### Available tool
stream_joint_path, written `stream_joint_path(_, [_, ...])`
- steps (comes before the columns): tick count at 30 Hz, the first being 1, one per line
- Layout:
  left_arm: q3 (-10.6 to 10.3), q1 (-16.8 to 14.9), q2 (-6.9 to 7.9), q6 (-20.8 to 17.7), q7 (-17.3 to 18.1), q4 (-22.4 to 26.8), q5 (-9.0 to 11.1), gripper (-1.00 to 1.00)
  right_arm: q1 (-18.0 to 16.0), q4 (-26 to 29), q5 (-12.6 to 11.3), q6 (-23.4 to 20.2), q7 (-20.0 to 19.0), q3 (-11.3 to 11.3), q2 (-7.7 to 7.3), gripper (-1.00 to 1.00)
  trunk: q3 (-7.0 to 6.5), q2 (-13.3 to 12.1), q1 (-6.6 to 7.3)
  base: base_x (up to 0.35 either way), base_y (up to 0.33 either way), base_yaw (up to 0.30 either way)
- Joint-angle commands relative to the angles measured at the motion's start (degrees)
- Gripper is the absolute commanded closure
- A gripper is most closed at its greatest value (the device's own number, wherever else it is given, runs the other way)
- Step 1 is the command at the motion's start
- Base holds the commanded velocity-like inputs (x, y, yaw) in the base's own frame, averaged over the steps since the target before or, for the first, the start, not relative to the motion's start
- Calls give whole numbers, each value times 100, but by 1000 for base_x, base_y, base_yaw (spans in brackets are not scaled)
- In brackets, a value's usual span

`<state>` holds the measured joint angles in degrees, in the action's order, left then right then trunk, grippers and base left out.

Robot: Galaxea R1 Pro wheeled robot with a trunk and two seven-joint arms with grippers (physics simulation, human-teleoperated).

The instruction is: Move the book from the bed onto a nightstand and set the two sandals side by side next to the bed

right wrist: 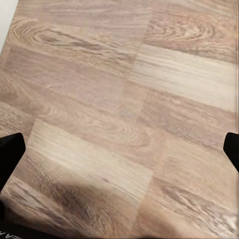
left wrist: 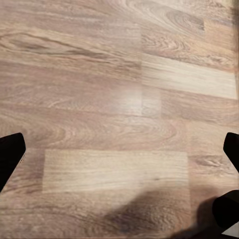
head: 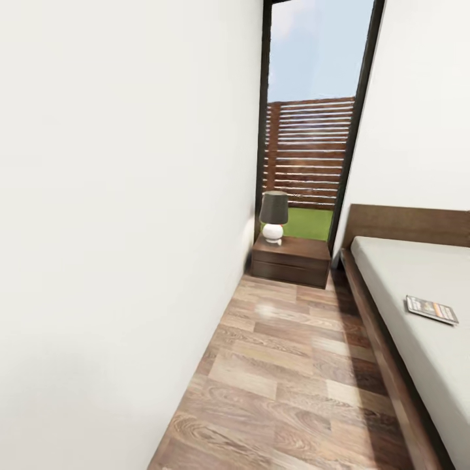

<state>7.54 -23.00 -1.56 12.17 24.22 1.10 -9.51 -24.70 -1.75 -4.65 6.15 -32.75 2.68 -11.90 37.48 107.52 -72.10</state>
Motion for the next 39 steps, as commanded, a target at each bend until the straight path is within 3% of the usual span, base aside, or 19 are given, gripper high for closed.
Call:
stream_joint_path(1, [48,-3,0,23,7,-2,-60,-100,-8,-19,-36,9,-30,22,-2,-100,6,2,-2,292,0,-177])
stream_joint_path(9, [53,-3,3,23,5,-5,-59,-100,-8,-19,-36,9,-30,22,-1,-100,6,2,-2,153,0,-177])
stream_joint_path(39, [53,-3,4,23,4,-4,-59,-100,-8,-19,-36,9,-30,22,-4,-100,6,2,-2,4,0,-177])
